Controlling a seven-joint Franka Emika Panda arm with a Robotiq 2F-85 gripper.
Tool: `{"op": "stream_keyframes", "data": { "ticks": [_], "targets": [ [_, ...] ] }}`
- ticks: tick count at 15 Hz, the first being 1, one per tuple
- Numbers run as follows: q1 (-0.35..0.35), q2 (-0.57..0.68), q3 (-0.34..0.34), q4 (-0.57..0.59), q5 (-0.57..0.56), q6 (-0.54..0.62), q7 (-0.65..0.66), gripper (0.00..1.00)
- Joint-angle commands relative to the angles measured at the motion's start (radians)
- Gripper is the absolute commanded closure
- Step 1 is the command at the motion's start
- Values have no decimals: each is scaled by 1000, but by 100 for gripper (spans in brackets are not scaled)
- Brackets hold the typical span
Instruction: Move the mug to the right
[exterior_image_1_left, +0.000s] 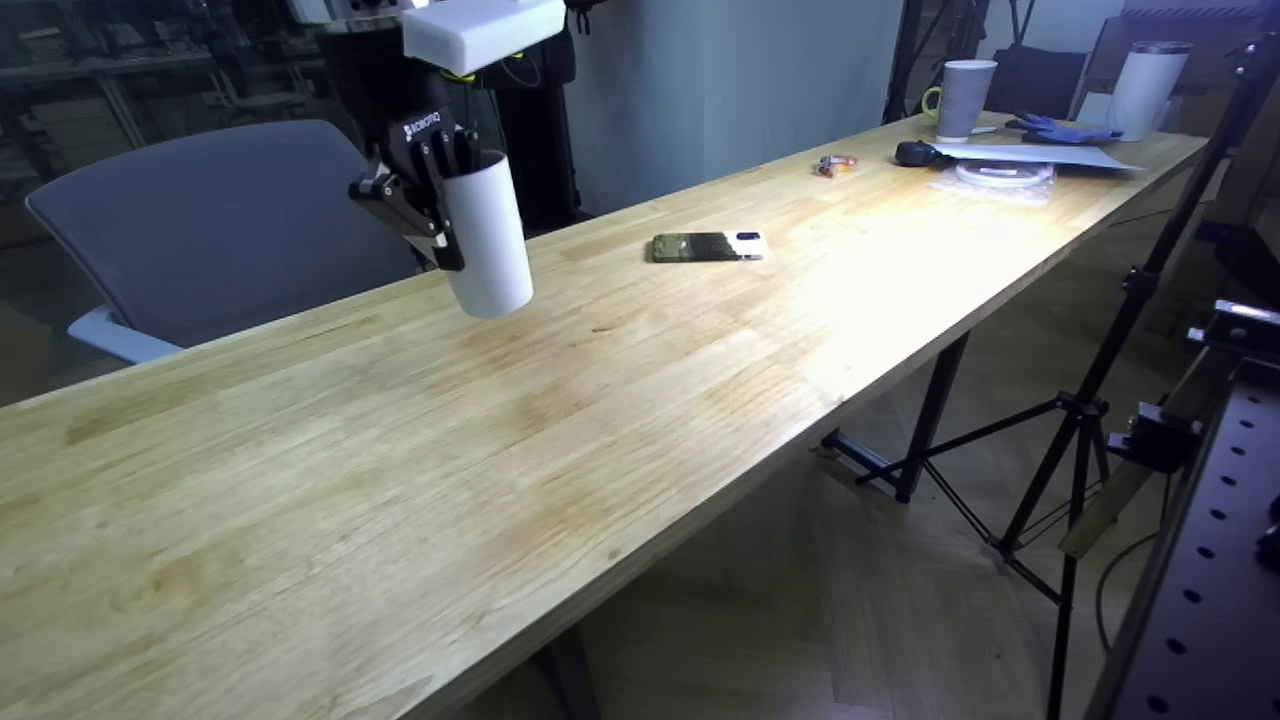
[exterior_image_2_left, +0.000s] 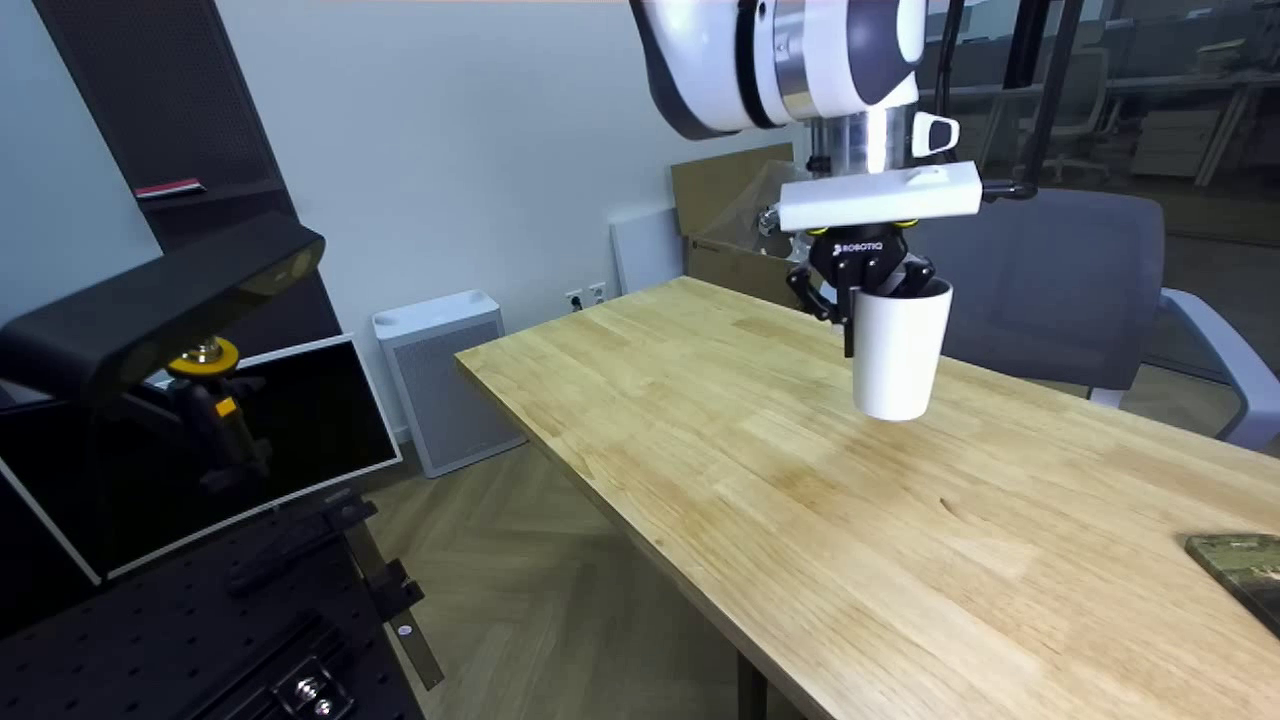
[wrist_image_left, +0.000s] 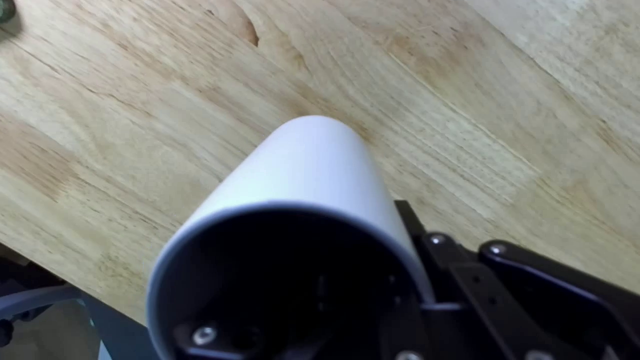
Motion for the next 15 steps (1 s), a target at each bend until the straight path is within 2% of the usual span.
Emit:
{"op": "stream_keyframes", "data": {
  "ticks": [1, 5, 8, 11, 15],
  "targets": [
    [-72, -65, 92, -44, 40, 6, -158, 98],
    [-164, -94, 194, -82, 80, -9, -436, 98],
    [-208, -110, 232, -103, 113, -52, -647, 98],
    [-208, -123, 217, -117, 116, -101, -800, 98],
    [-176, -131, 162, -116, 72, -191, -910, 98]
  ]
}}
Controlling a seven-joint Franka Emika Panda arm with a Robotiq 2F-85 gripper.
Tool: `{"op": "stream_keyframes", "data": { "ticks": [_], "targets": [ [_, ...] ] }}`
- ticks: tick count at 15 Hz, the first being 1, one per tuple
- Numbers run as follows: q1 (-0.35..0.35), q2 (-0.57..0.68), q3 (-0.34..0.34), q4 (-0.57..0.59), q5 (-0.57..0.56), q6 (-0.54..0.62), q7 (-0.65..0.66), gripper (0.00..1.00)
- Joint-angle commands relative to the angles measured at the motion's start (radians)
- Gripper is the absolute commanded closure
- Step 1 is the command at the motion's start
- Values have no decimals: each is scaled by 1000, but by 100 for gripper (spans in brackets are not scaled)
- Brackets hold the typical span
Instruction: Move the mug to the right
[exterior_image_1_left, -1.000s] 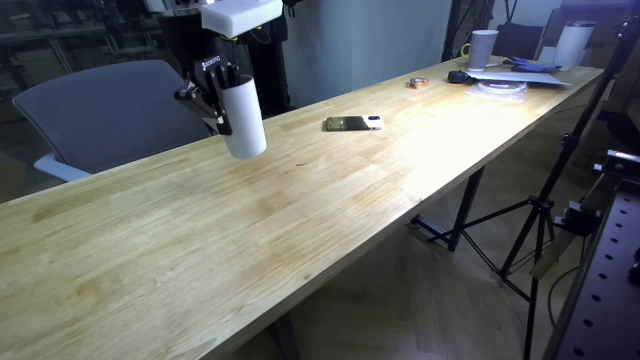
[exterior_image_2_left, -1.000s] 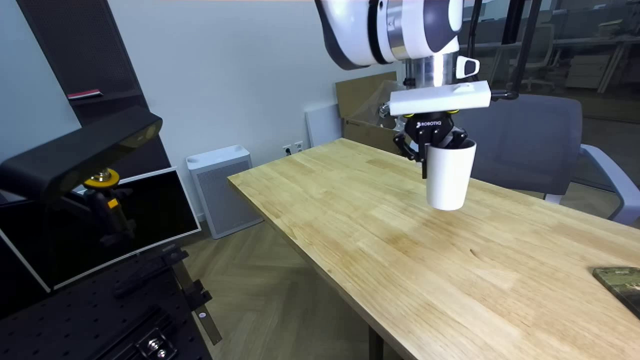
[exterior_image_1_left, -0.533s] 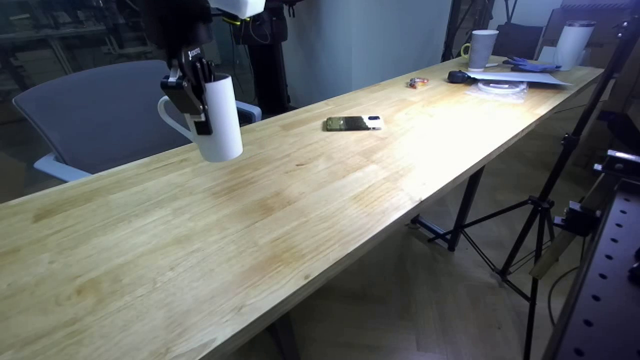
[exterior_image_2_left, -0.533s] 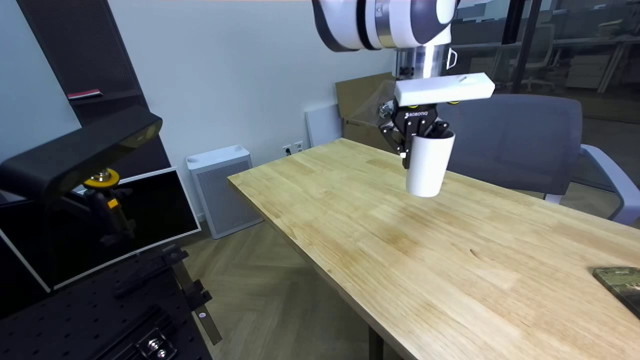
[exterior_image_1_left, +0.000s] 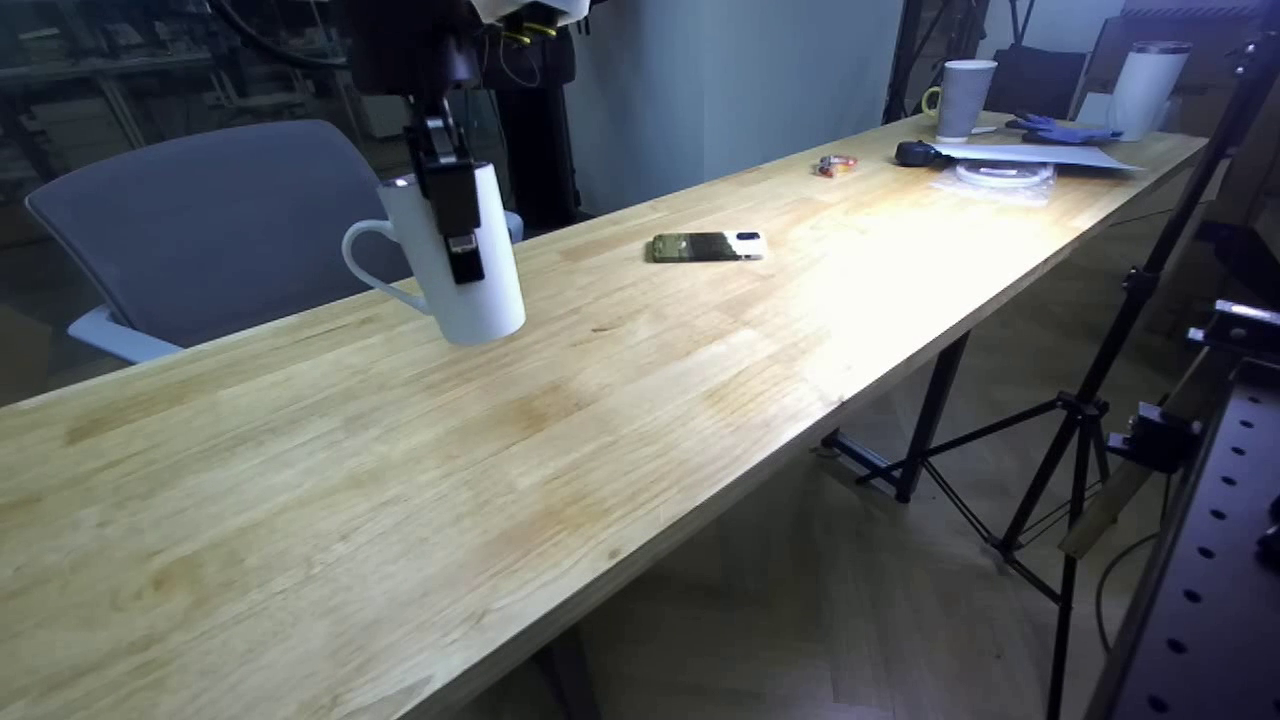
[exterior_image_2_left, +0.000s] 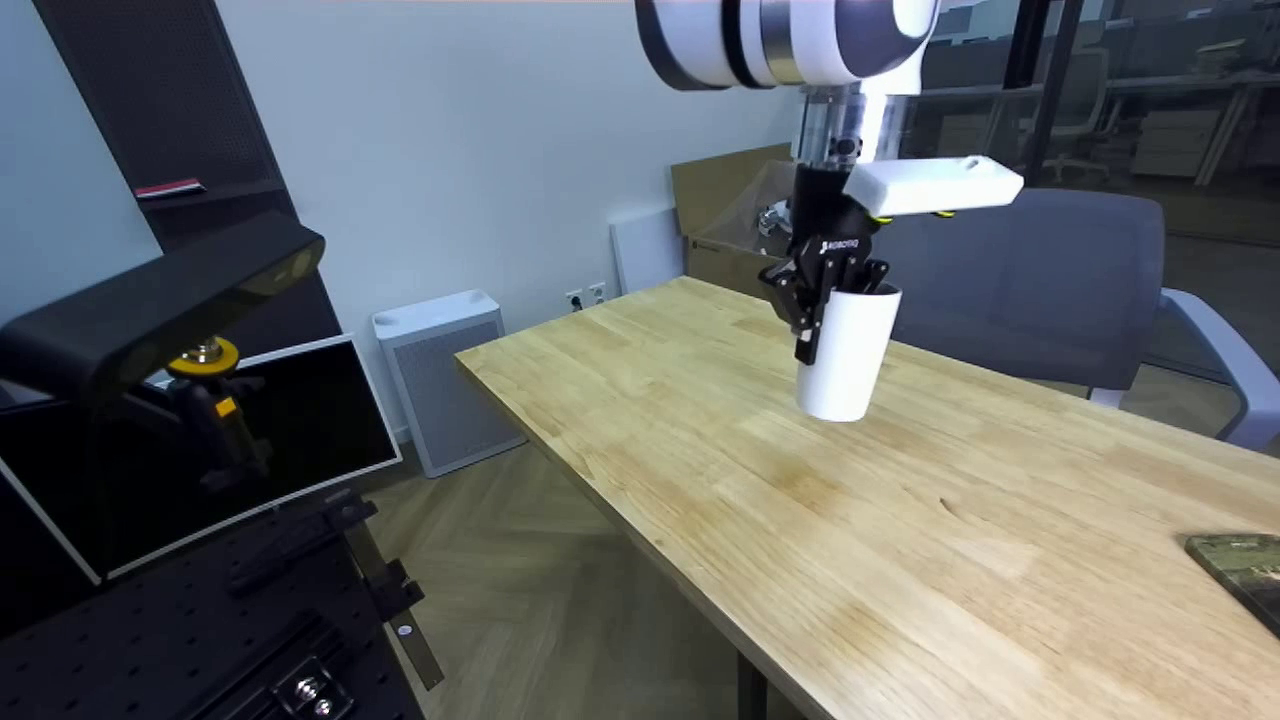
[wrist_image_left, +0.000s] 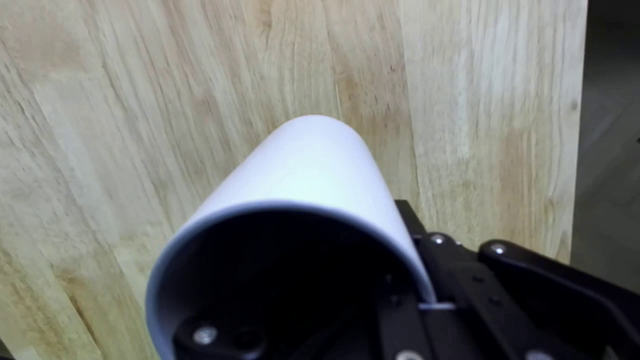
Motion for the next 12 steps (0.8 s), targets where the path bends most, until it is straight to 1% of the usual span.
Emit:
{"op": "stream_keyframes", "data": {
  "ticks": [1, 4, 6, 10, 12],
  "targets": [
    [30, -49, -51, -17, -33, -85, -88, 98],
    [46, -50, -95, -12, -70, -123, -119, 98],
    [40, -55, -109, -16, -69, -122, -138, 98],
    [-16, -64, -92, -33, 40, -81, -230, 98],
    [-29, -69, -95, -39, 78, -70, -275, 98]
  ]
}}
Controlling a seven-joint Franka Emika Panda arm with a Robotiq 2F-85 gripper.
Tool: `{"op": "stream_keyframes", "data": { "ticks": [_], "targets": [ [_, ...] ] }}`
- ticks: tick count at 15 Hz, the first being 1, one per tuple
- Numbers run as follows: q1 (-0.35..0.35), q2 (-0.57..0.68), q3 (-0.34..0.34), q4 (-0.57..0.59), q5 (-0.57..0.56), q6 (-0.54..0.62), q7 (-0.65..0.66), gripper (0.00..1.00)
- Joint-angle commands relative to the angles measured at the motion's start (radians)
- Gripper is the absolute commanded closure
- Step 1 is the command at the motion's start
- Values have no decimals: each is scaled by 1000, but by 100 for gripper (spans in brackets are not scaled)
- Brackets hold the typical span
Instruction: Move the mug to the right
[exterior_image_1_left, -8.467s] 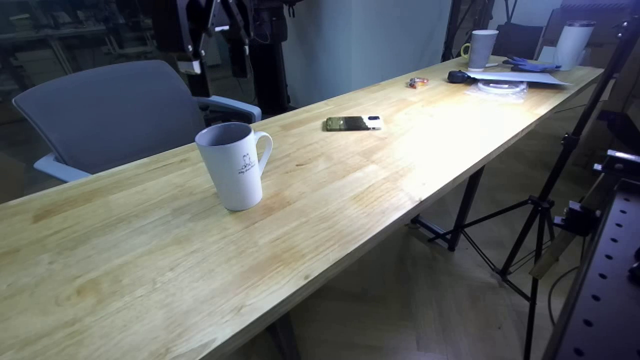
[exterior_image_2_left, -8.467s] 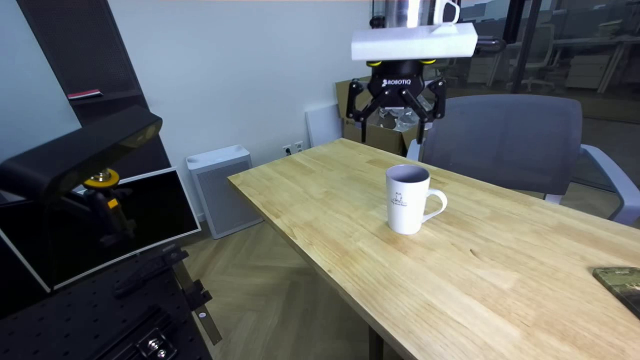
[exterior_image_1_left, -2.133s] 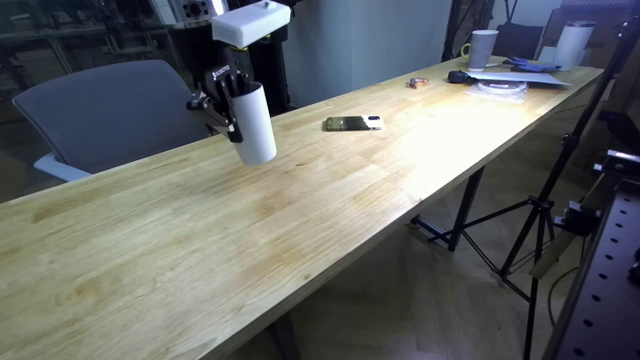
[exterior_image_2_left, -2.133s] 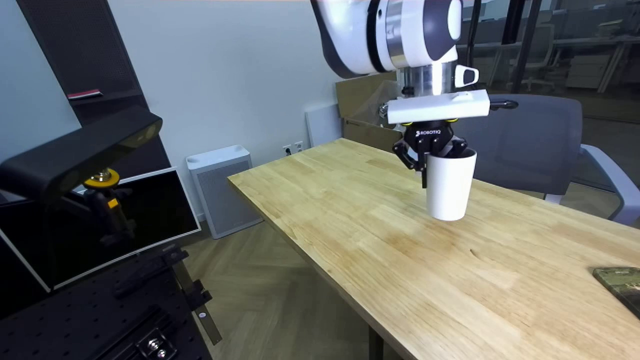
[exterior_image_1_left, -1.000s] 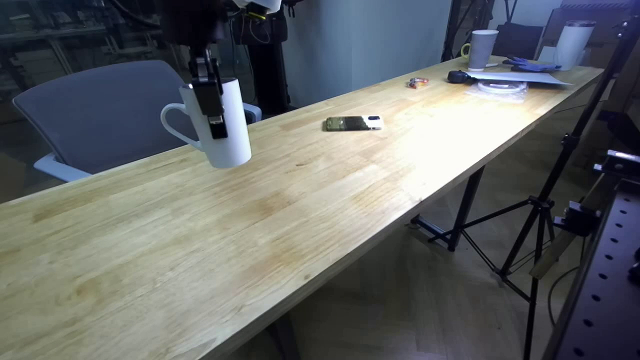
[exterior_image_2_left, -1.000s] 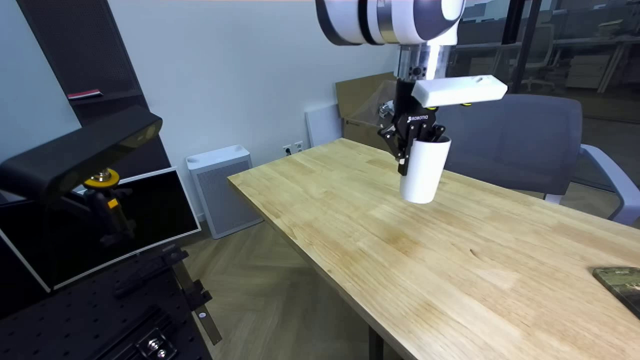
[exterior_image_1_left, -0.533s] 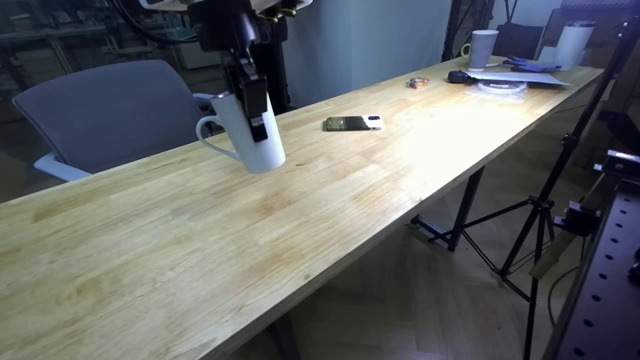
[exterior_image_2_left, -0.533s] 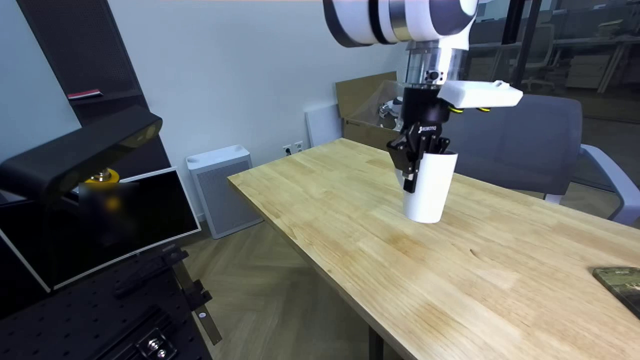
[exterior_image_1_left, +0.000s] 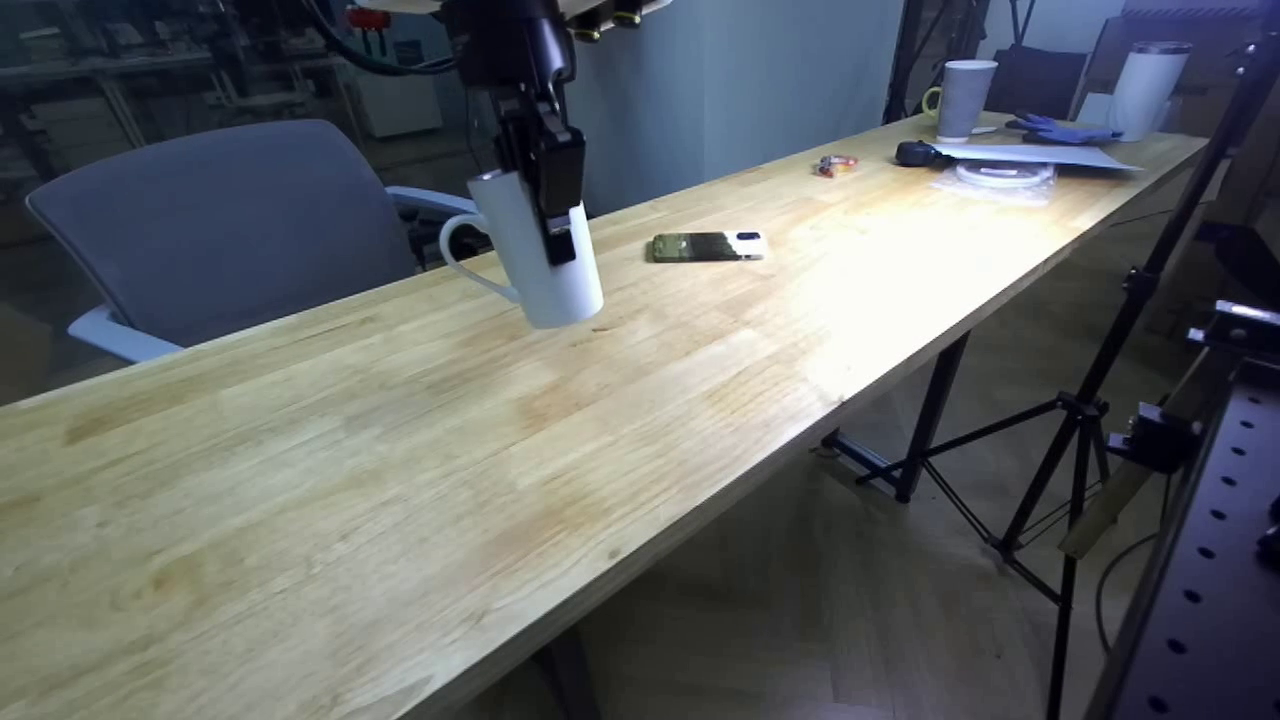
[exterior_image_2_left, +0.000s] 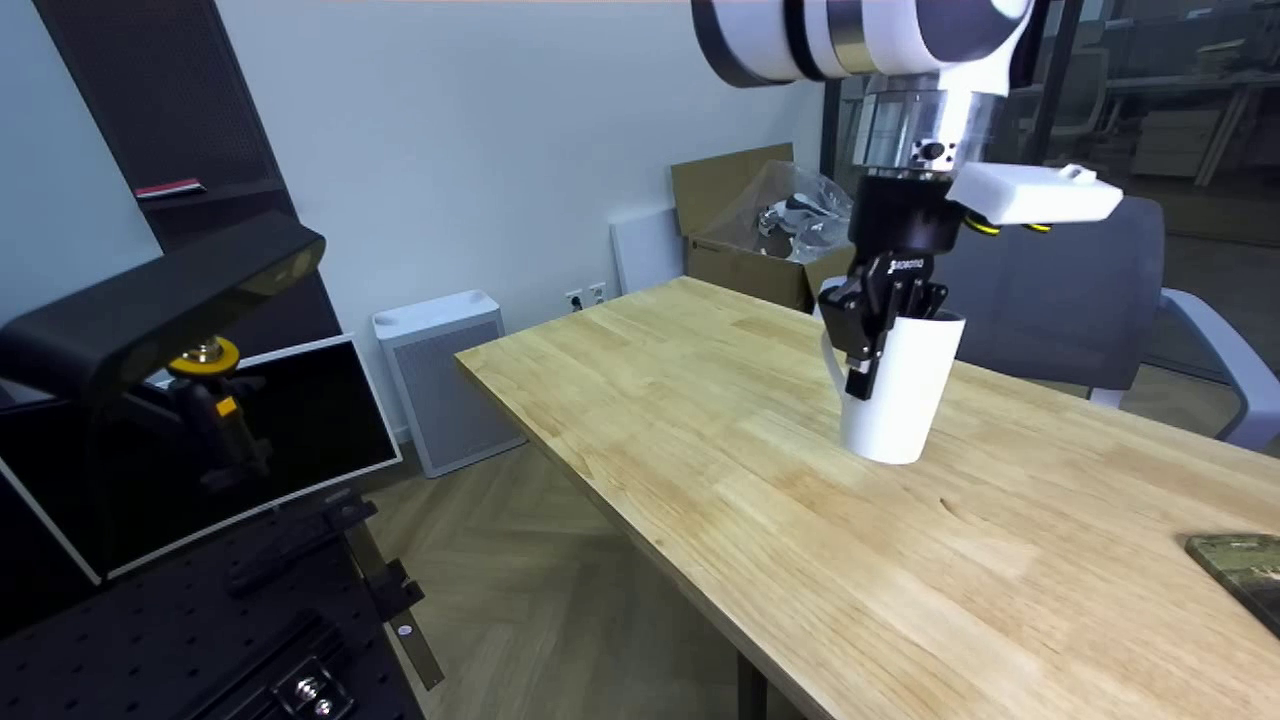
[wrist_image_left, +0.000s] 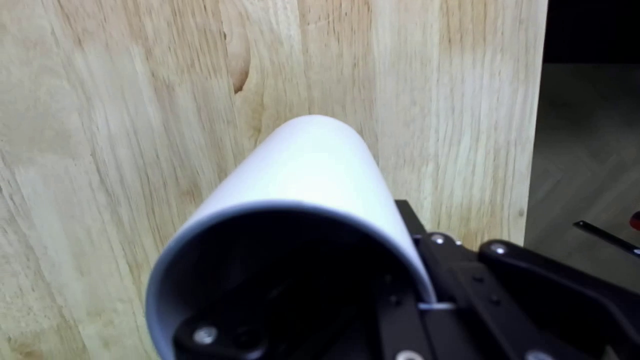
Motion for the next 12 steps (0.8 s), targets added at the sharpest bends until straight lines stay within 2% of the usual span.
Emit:
{"op": "stream_keyframes", "data": {
  "ticks": [1, 6, 12],
  "targets": [
    [-30, -52, 1, -35, 67, 18, -81, 98],
    [-63, -66, -26, -48, 94, 32, -153, 98],
    [-81, -79, -103, -68, 56, 51, -187, 98]
  ]
}}
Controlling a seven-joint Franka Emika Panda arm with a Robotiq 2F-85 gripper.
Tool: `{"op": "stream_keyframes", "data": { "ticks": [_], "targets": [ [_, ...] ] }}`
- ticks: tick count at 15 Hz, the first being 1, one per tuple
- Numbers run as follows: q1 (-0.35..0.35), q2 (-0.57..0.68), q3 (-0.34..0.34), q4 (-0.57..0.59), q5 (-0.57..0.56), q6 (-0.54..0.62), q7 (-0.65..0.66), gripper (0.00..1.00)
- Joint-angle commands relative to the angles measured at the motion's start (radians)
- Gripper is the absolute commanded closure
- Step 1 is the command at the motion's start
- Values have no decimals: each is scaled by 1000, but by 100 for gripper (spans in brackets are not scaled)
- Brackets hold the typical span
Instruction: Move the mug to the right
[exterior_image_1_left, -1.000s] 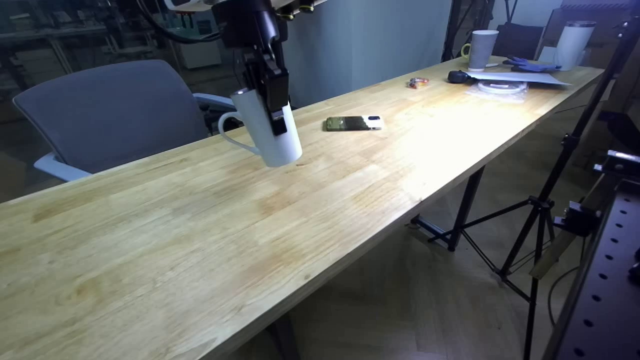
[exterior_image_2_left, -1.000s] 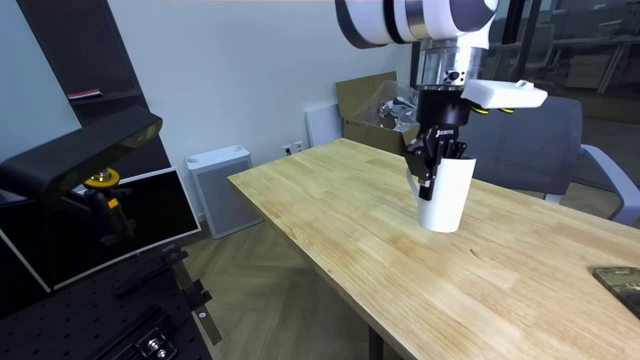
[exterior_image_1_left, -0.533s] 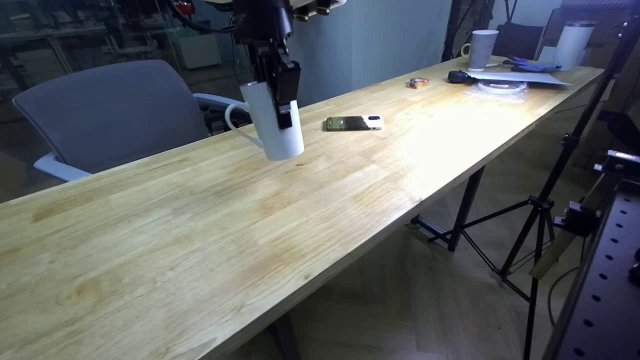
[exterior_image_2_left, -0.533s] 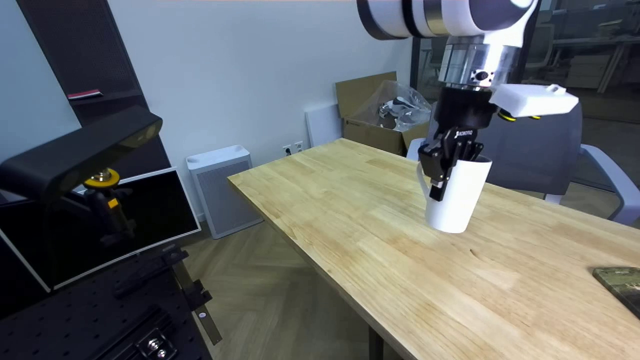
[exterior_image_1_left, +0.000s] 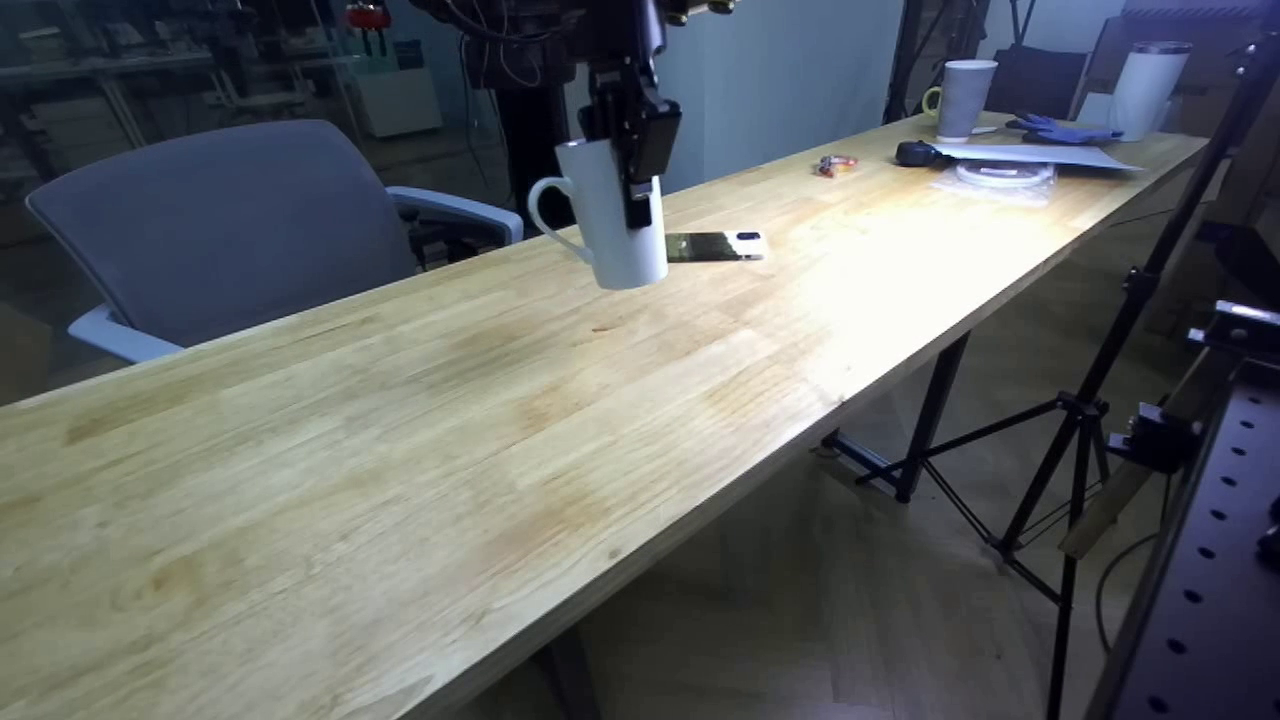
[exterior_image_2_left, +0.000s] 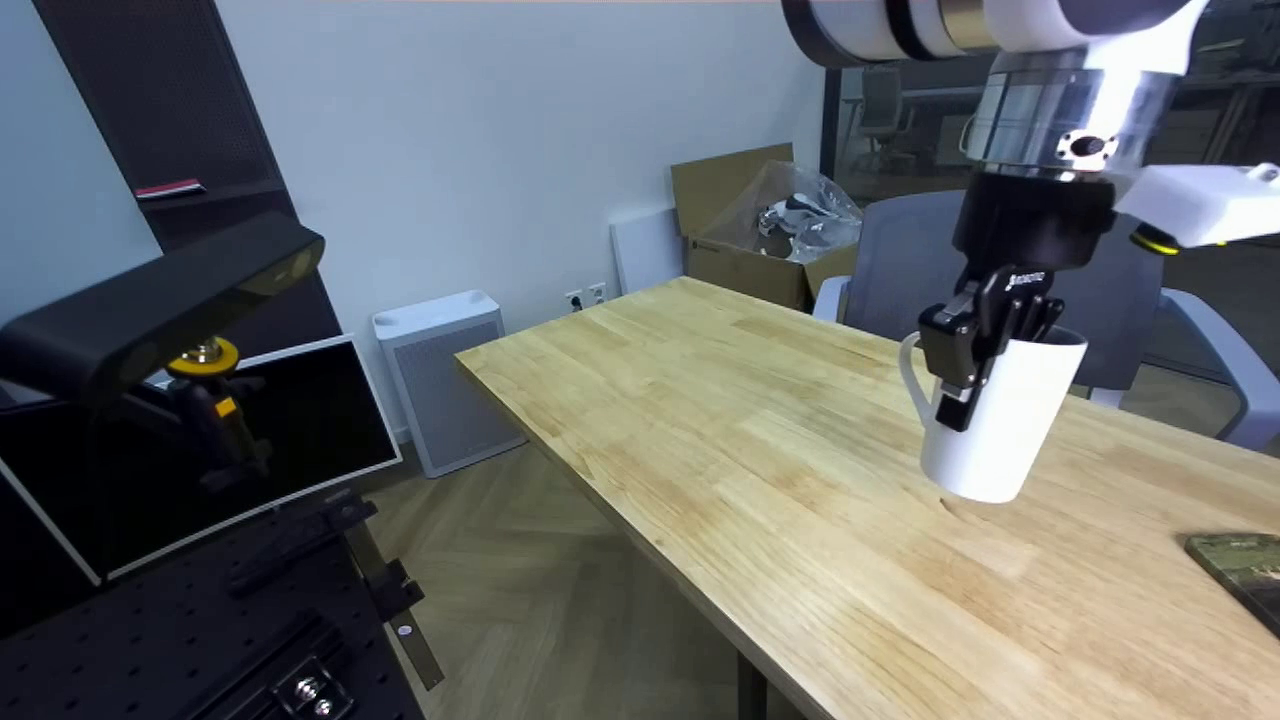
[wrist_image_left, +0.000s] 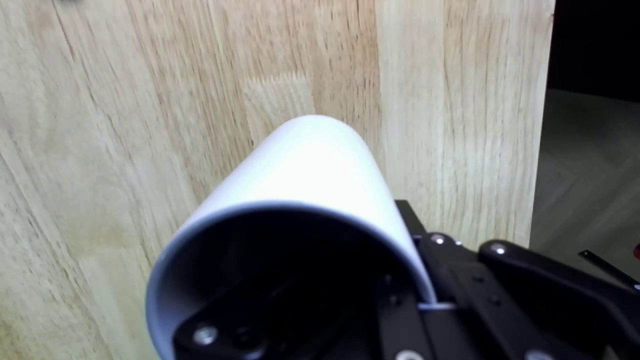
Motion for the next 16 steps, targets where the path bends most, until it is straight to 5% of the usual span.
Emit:
{"op": "stream_keyframes", "data": {
  "ticks": [1, 16],
  "targets": [
    [-2, -47, -46, -36, -23, 17, -19, 98],
    [-119, -64, -113, -167, -13, 222, -92, 98]
  ]
}}
